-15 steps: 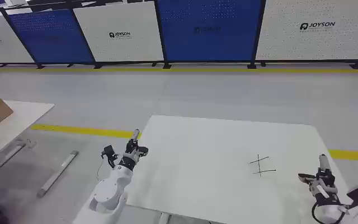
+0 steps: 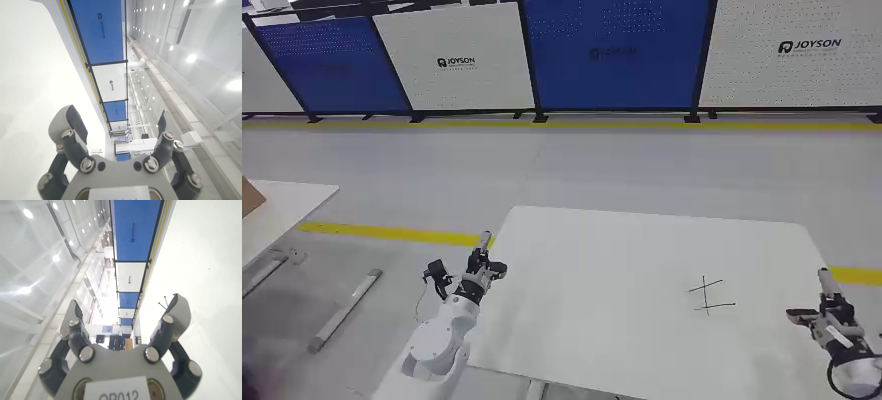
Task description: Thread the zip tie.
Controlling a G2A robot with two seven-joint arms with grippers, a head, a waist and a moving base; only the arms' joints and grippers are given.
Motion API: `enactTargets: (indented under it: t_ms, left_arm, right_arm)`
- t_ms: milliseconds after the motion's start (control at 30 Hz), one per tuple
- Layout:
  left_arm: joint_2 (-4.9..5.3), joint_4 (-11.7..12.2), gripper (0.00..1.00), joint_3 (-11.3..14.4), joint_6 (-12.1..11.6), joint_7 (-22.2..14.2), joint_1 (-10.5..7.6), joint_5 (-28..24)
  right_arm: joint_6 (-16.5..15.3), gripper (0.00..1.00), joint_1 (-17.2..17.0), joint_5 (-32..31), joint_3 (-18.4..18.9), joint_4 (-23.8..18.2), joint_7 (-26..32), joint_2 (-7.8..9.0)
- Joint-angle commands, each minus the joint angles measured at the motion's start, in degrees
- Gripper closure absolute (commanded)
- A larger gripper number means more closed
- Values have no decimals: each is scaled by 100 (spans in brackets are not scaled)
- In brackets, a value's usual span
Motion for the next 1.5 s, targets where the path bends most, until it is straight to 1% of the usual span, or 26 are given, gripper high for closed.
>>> enactTargets:
  t_ms: [0,33,100,133,167,567,633,667,700,833,900,933,967,1033,1067,1133,1167,1200,1467]
  left_arm:
    - [0,0,0,0,0,0,0,0]
    - [0,0,0,0,0,0,0,0]
    - [0,0,0,0,0,0,0,0]
    - [0,0,0,0,0,0,0,0]
    - [0,0,0,0,0,0,0,0]
    - [0,0,0,0,0,0,0,0]
    - [0,0,0,0,0,0,0,0]
    - [0,0,0,0,0,0,0,0]
    - [0,0,0,0,0,0,0,0]
    - [0,0,0,0,0,0,0,0]
    - [0,0,0,0,0,0,0,0]
    - [0,0,0,0,0,0,0,0]
    - [0,0,0,0,0,0,0,0]
    - [0,0,0,0,0,0,0,0]
    - [0,0,0,0,0,0,0,0]
    - [0,0,0,0,0,0,0,0]
    - [0,0,0,0,0,0,0,0]
    - [0,0,0,0,0,0,0,0]
    - [0,0,0,0,0,0,0,0]
  right_arm:
    - [267,0,126,-256,127,20,580,60]
    - [445,0,252,-415,155,77,961,102]
    - [775,0,560,-660,135,289,1505,167]
    - [775,0,761,-908,65,498,1860,213]
    - [775,0,859,-961,41,624,2009,231]
    - [762,0,854,-958,17,620,2068,232]
    - [601,0,952,-1053,-30,755,2914,294]
    - [520,0,1054,-1009,14,911,3440,333]
    - [462,0,1254,-1003,59,1156,4057,387]
    - [244,0,1892,-1203,3,1788,5200,514]
    - [137,0,2123,-1363,-98,1973,5673,565]
    - [108,0,2280,-1559,-177,2118,5977,606]
    - [99,0,2398,-1662,-243,2230,6132,627]
    - [113,0,2612,-1823,-497,2467,6174,660]
    - [142,0,2773,-1884,-628,2649,6174,670]
    - [117,0,2943,-2043,-945,2857,6174,690]
    - [87,0,3030,-1987,-1229,2979,6174,711]
    - [88,0,3072,-1826,-1397,3044,6174,726]
    - [88,0,3072,-1826,-1397,3044,6174,726]
